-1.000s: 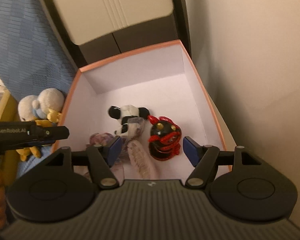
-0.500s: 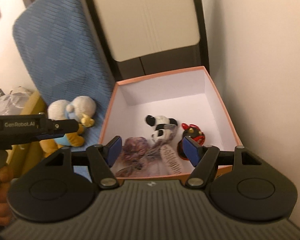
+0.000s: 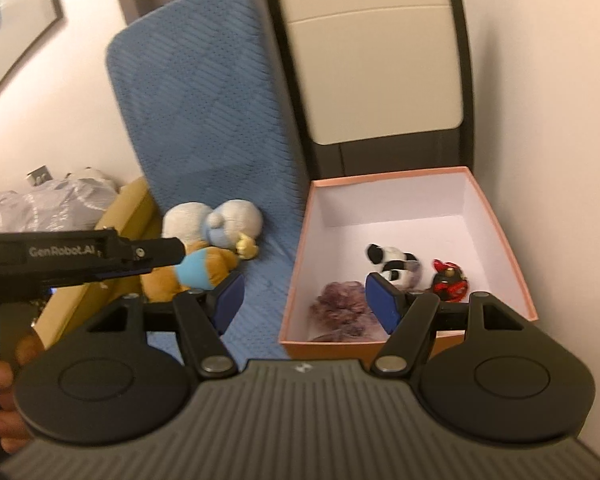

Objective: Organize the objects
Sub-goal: 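Open both tools to release the bow and clip, then withdraw toward the chair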

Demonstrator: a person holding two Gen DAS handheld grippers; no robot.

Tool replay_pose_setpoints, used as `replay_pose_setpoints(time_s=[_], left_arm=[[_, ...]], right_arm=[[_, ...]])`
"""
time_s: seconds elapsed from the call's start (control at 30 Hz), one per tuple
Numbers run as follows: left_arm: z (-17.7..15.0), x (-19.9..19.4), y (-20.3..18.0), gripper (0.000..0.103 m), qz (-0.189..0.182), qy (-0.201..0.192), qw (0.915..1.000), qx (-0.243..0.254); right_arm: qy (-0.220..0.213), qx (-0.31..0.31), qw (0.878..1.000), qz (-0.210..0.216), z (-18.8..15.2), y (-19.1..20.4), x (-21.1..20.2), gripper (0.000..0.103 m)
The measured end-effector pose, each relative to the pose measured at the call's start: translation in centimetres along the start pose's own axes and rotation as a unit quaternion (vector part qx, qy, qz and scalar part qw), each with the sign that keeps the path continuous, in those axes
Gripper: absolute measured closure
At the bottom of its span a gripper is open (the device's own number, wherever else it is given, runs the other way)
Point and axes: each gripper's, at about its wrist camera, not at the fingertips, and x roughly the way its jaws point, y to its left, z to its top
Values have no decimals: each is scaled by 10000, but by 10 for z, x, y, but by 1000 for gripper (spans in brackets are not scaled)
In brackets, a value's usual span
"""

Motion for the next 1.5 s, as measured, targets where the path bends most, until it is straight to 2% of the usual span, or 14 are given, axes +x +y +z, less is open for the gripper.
replay_pose_setpoints(time_s=[0.43,0.77,0.97,1.0,1.03,1.1,1.3,1.5], left_arm=[[-20,-52,53,49,140,-183,9992,-326],[-28,-55,86,41,192,-182,9976,-636],[-24,-43,103,31,241,-161,9962,-817],[-23,-40,106,25,275,-142,9958,-859],[-22,-36,110,23,323,-120,9953,-905],[-20,-28,119,19,393,-53,9944,-983],[-16,5,148,17,496,75,9890,-1388],[-11,55,177,17,448,261,9831,-1758]], right_arm=[[82,-368,9990,235,-16,65,-10,34],[254,-565,9979,175,-18,93,-2,32],[364,-586,9975,151,-13,100,14,30],[404,-589,9974,122,-12,101,19,26],[441,-584,9973,96,-11,101,24,16],[489,-612,9969,82,-10,100,33,16],[637,-725,9953,15,1,95,64,17],[734,-1078,9913,190,21,97,108,16]])
